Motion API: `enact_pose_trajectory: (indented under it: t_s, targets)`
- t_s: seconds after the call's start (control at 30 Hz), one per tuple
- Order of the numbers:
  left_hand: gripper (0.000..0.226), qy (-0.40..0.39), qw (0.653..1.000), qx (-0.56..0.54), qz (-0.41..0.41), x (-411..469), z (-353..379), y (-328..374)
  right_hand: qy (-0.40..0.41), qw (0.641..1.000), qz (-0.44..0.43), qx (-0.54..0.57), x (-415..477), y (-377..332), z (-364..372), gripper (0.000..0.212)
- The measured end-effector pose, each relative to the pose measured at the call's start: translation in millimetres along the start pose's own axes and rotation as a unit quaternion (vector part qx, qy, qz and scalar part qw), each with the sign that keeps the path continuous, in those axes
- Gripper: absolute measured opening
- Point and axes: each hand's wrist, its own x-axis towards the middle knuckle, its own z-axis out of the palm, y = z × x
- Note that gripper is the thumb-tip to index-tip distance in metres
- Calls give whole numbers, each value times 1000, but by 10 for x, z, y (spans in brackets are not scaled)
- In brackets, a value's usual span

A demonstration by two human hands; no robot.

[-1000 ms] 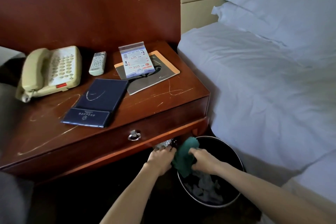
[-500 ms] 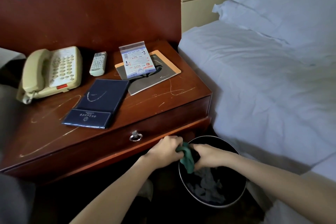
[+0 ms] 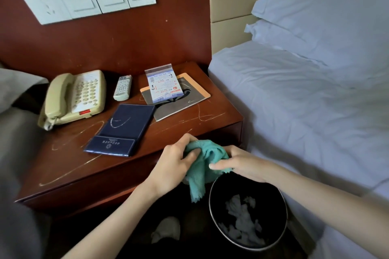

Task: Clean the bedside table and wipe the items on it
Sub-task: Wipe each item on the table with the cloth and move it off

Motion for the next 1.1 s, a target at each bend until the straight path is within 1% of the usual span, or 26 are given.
enact_pose_trajectory:
  t_s: [0.1,0.17,0.23,0.3,0.37,0.43,0.5,0.57,0.63,0.7,0.73,0.77,0.83,0.97,1.03,1.1]
  targets:
    - [7,43,999,22,20,17,-134,79,24,995,-37,88,46,-101,25,27]
    - [7,65,997,25,19,34,-203,122,41,988,-55,136,71,-177,45,31]
    - [6,80,996,33,12,49,-256,161,50,982,-70,171,100,-236,74,33]
    - [6,100,994,46,10,67,-304,182,49,978,-79,187,140,-283,121,30]
    - [6,118,992,52,3,87,-358,194,47,980,-79,178,186,-329,174,29]
    - [4,136,989,58,-5,97,-424,176,48,982,-76,168,242,-389,229,34]
    - [3,145,989,33,-22,84,-492,146,58,981,-69,172,312,-452,278,38]
    - [15,126,989,-59,-53,53,-553,118,80,980,-67,169,390,-520,317,30]
    - [37,89,983,-137,-82,10,-624,87,101,979,-64,163,472,-585,349,23]
    - [56,72,985,-129,-86,-35,-694,56,115,978,-64,164,546,-655,384,21]
    - [60,76,987,-110,-85,-54,-727,41,121,977,-63,164,578,-691,401,20]
    - [61,88,988,-96,-84,-67,-756,26,124,978,-62,159,610,-728,418,19]
    - [59,117,983,-112,-82,-87,-813,3,116,983,-60,128,662,-797,450,18]
    - [49,128,962,-222,-91,-103,-957,13,105,990,-64,73,755,-935,465,29]
    - [47,131,952,-261,-90,-104,-1030,27,91,991,-80,50,778,-1023,451,24]
    - [46,139,948,-276,-82,-98,-1082,37,76,992,-92,39,795,-1096,443,22]
